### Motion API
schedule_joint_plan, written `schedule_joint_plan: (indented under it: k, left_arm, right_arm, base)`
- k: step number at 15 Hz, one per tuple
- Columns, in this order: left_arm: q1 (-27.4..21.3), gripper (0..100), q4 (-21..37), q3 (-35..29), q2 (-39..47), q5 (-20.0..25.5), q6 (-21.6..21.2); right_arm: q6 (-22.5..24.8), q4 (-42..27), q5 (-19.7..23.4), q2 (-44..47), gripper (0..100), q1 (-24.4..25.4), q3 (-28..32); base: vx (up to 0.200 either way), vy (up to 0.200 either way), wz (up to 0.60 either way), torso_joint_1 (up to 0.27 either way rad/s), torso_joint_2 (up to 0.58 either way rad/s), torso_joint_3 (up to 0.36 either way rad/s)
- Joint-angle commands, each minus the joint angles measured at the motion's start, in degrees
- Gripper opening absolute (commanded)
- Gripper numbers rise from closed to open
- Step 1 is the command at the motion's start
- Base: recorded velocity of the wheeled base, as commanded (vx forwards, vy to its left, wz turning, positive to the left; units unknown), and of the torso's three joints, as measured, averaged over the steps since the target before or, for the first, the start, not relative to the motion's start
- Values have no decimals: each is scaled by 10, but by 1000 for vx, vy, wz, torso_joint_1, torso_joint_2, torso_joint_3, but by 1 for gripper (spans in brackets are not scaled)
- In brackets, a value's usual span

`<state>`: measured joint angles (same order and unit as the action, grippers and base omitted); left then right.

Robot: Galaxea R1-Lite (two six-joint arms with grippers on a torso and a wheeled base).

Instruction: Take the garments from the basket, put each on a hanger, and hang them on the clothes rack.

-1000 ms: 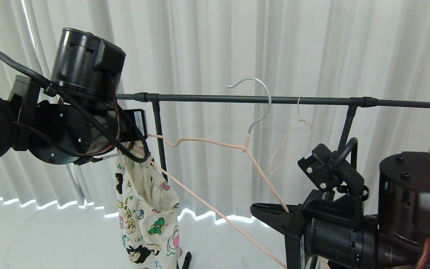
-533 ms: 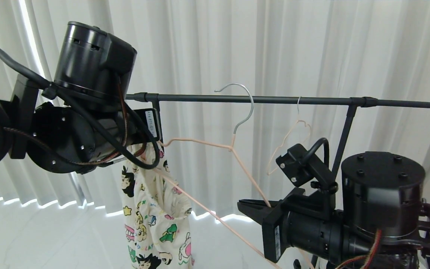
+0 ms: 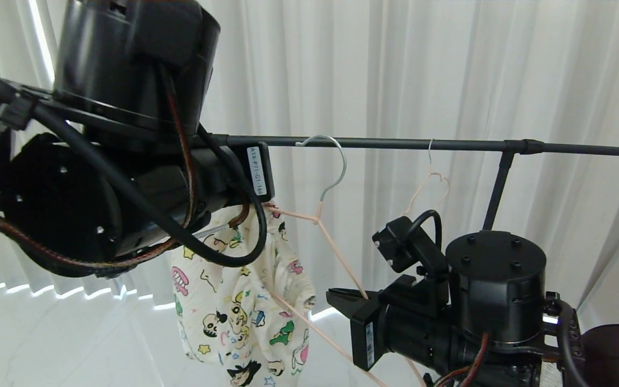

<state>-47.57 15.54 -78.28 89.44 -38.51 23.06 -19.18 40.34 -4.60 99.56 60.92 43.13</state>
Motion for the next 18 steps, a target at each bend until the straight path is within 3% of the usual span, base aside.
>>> schedule_joint_plan:
  k: [1,4,12,13,18]
  left_arm:
    - [-55,0,0,-18,-3,4,-1]
    - [-82,0,1,-13,2,4,-2]
    - [-65,0,1,-14,9,1,-3]
    - [-66,100,1,-14,9,0,-3]
    - [-73,100,1,8,-8,-6,-6]
  right_arm:
    - [-3,0,-1,4,0,0,7]
    - [-4,0,-12,1,0,0,10]
    - [-1,1,-19,-17,0,4,10]
    - [0,2,-21,-17,0,4,10]
    - [0,24,-39,-17,0,4,10]
  base:
    - [0,0,0,0,0,0]
    - [0,0,0,0,0,0]
    - [0,0,0,0,0,0]
    - [0,0,0,0,0,0]
    - [0,0,0,0,0,0]
